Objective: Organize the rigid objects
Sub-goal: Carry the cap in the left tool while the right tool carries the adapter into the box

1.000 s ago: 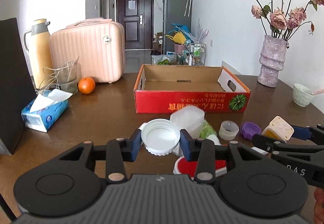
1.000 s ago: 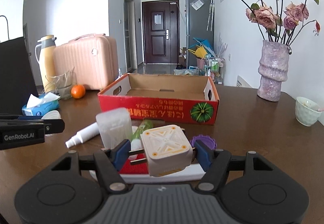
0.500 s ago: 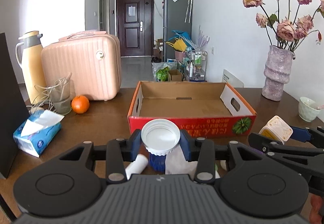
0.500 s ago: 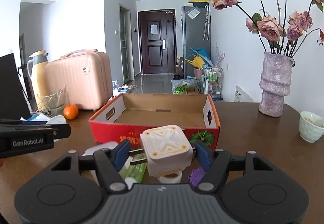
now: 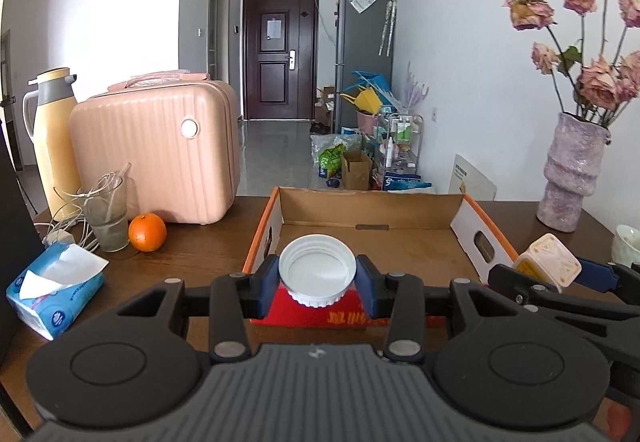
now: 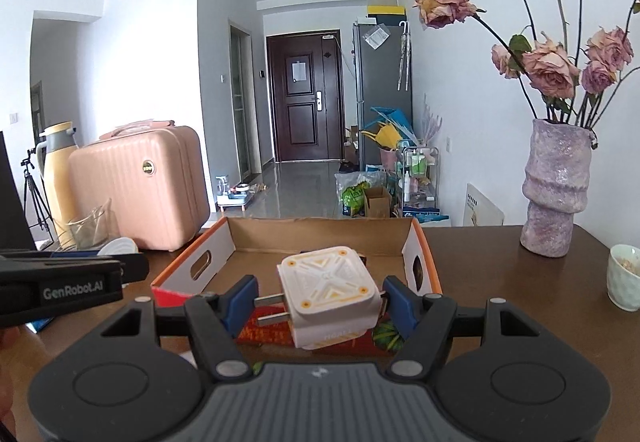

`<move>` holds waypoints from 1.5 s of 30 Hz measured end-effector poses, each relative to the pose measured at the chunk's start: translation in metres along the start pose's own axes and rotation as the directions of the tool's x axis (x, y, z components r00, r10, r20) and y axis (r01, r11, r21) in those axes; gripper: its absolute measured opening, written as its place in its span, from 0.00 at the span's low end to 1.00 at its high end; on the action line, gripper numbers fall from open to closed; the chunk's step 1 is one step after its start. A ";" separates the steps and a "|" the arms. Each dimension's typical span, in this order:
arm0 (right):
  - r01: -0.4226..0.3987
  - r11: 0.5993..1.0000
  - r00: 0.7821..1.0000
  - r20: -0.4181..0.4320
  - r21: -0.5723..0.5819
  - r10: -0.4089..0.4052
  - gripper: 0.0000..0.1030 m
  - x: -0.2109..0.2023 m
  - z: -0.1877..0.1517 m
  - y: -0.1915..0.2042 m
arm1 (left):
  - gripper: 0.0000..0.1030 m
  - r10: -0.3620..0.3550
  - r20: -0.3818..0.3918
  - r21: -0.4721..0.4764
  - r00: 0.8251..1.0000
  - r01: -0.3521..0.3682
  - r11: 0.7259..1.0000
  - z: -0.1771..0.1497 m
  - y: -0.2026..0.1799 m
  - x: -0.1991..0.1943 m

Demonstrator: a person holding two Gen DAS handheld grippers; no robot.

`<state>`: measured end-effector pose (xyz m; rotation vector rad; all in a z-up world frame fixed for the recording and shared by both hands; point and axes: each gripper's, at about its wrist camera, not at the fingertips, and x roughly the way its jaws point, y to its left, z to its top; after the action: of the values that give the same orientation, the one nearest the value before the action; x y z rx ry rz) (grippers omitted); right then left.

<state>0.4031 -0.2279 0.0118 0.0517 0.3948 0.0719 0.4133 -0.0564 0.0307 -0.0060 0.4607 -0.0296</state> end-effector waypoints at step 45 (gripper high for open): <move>0.080 0.997 0.981 -0.178 -0.005 -0.080 0.66 0.175 0.015 -0.016 | 0.40 0.096 -0.168 -0.001 0.981 -0.097 0.995 0.034 0.010 0.182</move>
<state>0.5710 -0.2304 -0.0428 0.0311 0.5755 -0.0034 0.5916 -0.0516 -0.0200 0.0102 0.6294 0.0678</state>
